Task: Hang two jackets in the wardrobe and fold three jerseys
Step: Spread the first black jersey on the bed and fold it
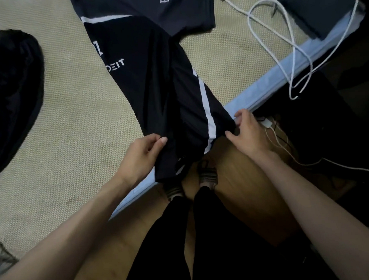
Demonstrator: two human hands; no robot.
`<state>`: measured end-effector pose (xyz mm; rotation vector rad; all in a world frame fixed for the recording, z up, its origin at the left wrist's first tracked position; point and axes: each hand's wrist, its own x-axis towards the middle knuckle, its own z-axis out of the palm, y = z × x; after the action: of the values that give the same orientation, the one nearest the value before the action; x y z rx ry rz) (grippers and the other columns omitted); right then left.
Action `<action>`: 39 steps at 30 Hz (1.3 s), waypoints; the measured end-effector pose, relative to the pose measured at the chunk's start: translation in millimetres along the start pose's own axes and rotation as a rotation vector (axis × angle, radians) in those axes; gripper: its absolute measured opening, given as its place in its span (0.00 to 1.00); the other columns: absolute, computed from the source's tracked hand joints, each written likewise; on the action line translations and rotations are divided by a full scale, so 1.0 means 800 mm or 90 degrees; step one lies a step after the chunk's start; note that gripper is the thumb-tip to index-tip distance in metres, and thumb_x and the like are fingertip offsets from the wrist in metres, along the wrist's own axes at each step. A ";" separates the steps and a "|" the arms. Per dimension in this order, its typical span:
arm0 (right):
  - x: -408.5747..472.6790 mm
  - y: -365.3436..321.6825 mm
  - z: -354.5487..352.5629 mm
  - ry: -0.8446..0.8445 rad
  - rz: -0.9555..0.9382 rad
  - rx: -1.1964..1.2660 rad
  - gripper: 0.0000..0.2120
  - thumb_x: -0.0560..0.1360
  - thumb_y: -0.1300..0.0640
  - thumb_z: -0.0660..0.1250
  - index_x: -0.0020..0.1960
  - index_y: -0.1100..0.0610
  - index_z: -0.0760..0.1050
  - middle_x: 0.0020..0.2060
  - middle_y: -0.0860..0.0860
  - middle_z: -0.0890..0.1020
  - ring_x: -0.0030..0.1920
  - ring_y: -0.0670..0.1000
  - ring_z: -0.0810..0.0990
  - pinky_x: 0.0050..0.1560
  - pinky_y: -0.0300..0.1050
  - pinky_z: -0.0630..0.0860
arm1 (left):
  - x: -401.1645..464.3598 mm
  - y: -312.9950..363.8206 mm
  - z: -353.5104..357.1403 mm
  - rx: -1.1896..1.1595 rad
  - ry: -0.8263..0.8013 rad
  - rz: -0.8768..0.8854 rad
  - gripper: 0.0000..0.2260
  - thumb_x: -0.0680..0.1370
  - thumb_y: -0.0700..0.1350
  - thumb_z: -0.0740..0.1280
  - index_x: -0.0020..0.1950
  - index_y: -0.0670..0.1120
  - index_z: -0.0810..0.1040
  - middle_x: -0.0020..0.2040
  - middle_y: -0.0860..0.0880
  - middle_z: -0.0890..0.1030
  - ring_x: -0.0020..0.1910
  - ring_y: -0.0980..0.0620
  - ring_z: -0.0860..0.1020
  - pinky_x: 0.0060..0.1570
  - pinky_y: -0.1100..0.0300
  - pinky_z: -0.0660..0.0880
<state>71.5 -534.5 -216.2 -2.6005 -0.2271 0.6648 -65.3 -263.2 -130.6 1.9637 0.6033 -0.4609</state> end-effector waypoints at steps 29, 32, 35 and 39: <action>-0.018 -0.021 -0.027 -0.176 0.048 0.453 0.11 0.73 0.59 0.77 0.55 0.57 0.84 0.49 0.47 0.88 0.52 0.45 0.86 0.52 0.37 0.81 | 0.286 0.152 -0.059 0.927 -0.325 0.255 0.18 0.76 0.40 0.64 0.65 0.50 0.75 0.60 0.45 0.74 0.52 0.40 0.81 0.47 0.48 0.79; -0.008 -0.003 -0.012 -0.137 0.150 0.444 0.08 0.75 0.61 0.75 0.53 0.61 0.81 0.47 0.50 0.86 0.49 0.46 0.85 0.42 0.33 0.79 | 0.292 0.143 -0.086 0.825 -0.115 0.309 0.14 0.78 0.43 0.65 0.64 0.47 0.73 0.61 0.42 0.72 0.52 0.36 0.78 0.42 0.48 0.74; 0.001 0.013 -0.004 -0.111 0.198 0.408 0.06 0.76 0.62 0.75 0.49 0.61 0.79 0.44 0.53 0.85 0.42 0.48 0.84 0.34 0.31 0.77 | 0.289 0.123 -0.078 0.688 0.040 0.347 0.20 0.74 0.40 0.69 0.63 0.45 0.66 0.63 0.38 0.67 0.52 0.34 0.76 0.37 0.44 0.73; 0.004 0.028 0.009 -0.146 0.275 0.335 0.06 0.77 0.60 0.73 0.48 0.58 0.76 0.43 0.55 0.84 0.37 0.51 0.82 0.31 0.39 0.76 | 0.282 0.089 -0.056 0.623 0.088 0.285 0.29 0.72 0.38 0.69 0.71 0.47 0.63 0.69 0.42 0.63 0.59 0.35 0.73 0.44 0.39 0.75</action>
<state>71.5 -550.5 -233.3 -2.0700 0.4043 1.0147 160.9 -201.7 -185.7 2.9772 -0.0455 -0.3614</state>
